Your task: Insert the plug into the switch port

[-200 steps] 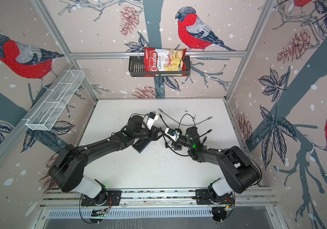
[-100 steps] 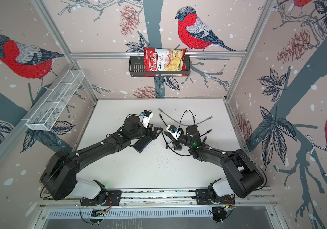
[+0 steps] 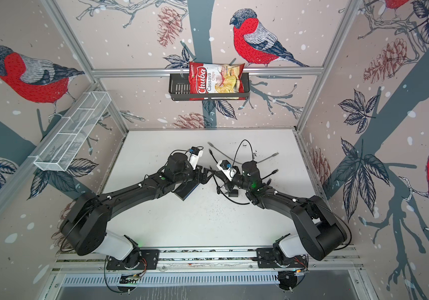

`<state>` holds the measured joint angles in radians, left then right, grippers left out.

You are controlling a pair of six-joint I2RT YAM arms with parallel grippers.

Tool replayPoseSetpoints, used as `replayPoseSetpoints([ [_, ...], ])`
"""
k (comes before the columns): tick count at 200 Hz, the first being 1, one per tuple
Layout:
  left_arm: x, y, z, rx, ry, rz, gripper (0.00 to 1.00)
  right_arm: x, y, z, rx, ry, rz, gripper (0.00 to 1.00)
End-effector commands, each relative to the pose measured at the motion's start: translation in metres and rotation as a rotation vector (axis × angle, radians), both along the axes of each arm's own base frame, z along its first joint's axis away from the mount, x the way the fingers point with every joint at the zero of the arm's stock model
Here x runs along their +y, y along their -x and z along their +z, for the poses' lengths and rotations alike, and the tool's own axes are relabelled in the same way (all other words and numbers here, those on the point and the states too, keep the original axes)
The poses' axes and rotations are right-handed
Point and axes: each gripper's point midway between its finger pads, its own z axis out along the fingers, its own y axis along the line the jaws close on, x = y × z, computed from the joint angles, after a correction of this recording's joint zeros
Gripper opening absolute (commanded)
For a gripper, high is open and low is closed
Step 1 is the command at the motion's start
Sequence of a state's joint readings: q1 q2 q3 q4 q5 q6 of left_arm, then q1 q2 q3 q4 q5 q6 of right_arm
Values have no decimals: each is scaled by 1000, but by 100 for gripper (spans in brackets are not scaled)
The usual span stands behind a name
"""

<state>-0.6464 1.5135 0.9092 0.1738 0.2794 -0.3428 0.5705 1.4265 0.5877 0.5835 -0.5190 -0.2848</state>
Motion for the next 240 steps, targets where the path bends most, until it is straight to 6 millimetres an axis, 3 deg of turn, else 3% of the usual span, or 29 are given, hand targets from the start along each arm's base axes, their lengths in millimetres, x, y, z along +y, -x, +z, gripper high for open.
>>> replayPoseSetpoints([
  [1,0,-6,6,-24,20,29,90,2,0,-1,9,9,1,0],
  [38,-1,-10,8,-33,46,46,90,5,2,-3,-1,21,4,0],
  [104,2,-8,-19,34,4,57,88,2,1,4,-19,27,-9,0],
  [240,14,-7,-32,35,-66,91,87,-2,3,-4,4,75,-8,1],
])
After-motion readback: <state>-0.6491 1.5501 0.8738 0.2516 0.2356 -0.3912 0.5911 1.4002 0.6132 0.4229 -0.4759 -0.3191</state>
